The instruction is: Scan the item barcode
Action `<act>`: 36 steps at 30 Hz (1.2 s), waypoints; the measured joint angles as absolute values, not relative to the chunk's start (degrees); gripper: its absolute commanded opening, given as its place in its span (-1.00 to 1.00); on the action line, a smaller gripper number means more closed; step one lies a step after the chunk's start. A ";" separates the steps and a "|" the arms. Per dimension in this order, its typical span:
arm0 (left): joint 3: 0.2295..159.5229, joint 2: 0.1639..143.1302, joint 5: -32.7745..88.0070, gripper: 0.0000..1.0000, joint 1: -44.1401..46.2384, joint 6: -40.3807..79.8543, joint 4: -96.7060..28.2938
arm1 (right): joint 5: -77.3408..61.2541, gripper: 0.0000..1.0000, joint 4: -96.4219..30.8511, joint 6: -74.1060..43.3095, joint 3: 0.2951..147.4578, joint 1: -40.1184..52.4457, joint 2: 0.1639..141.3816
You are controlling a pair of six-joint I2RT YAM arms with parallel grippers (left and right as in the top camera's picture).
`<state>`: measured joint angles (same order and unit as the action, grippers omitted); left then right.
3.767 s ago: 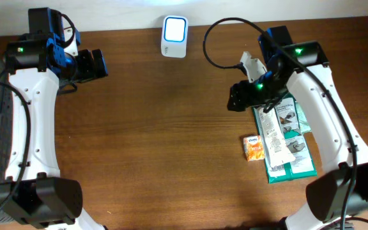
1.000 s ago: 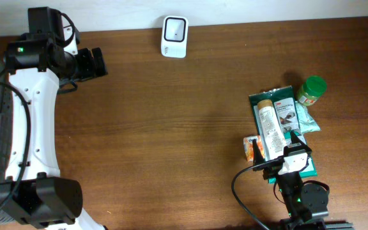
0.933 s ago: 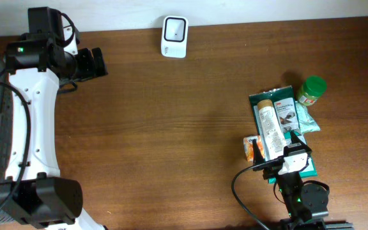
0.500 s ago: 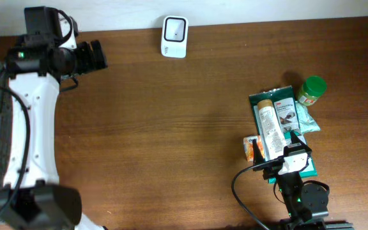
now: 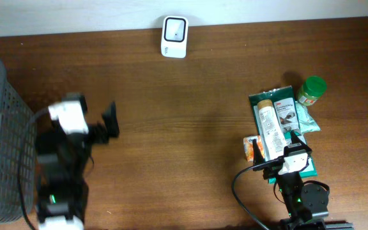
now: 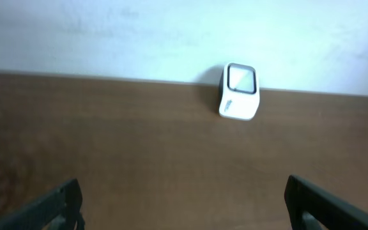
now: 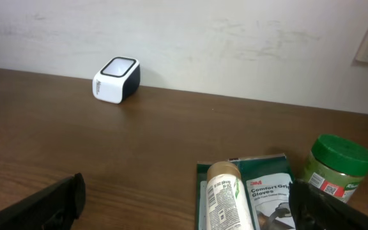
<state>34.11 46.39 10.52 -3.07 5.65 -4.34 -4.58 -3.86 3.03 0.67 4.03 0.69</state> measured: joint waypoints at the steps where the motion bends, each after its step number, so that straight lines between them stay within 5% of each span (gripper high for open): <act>1: 30.57 42.74 10.50 0.98 -3.07 5.21 -3.36 | -4.60 0.97 -3.86 3.01 0.67 4.03 0.67; 14: 4.64 13.74 10.28 0.98 -1.74 -5.19 5.41 | -4.60 0.97 -3.84 2.98 0.67 4.03 0.62; 20: 0.64 4.56 10.31 0.98 -1.50 -7.57 -1.96 | -4.60 0.97 -3.86 3.07 0.67 4.03 0.62; 36: 0.64 0.84 10.28 0.98 -1.39 -7.77 -3.29 | -4.60 0.97 -3.86 3.03 0.67 4.03 0.64</act>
